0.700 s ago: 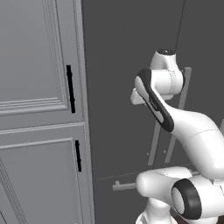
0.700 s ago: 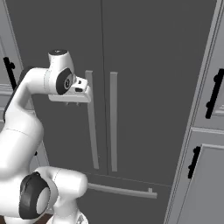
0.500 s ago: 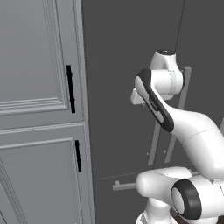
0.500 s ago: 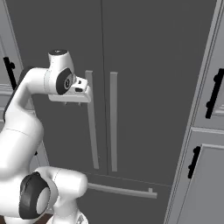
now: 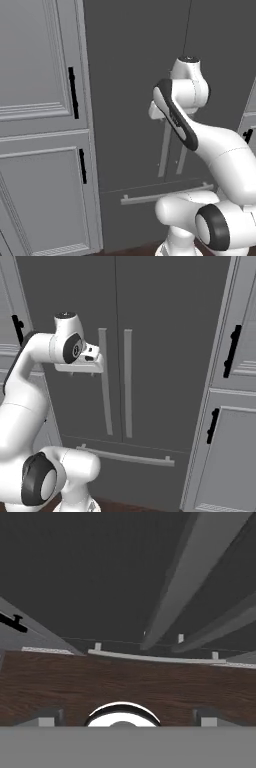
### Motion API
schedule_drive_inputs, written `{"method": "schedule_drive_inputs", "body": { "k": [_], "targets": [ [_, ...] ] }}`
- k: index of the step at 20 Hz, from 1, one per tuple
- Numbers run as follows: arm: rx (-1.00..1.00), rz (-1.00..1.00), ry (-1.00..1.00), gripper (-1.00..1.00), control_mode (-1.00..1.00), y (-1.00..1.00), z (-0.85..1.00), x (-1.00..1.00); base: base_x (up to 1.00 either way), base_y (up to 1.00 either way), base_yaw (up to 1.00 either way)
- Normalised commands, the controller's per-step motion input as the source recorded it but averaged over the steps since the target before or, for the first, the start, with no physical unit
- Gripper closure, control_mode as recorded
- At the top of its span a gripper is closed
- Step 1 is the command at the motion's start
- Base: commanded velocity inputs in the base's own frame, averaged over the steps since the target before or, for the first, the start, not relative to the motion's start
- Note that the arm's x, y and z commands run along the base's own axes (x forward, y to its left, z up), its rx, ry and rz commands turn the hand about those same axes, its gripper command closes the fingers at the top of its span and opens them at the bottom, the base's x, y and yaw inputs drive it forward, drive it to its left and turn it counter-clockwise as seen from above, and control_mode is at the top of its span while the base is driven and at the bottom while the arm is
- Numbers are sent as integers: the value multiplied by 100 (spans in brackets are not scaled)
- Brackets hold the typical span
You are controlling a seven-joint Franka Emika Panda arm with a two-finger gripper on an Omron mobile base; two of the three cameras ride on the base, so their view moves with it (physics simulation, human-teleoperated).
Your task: Take the strawberry from the fridge and place it on top of the pancake, located on the dining counter.
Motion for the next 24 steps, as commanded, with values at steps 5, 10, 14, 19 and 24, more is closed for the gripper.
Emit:
{"method": "schedule_drive_inputs", "body": {
  "k": [5, 10, 14, 19, 24],
  "targets": [
    [0, 0, 0, -100, 100, 0, 0, 0, -40, -60, -9],
    [0, 0, 0, -100, 100, 0, 0, 0, -30, -23, -10],
    [0, 0, 0, -100, 100, 0, 0, 0, -30, 10, -9],
    [0, 0, 0, -100, 100, 0, 0, 0, -37, 6, -3],
    [0, 0, 0, -100, 100, 0, 0, 0, -35, 19, 1]
  ]
}}
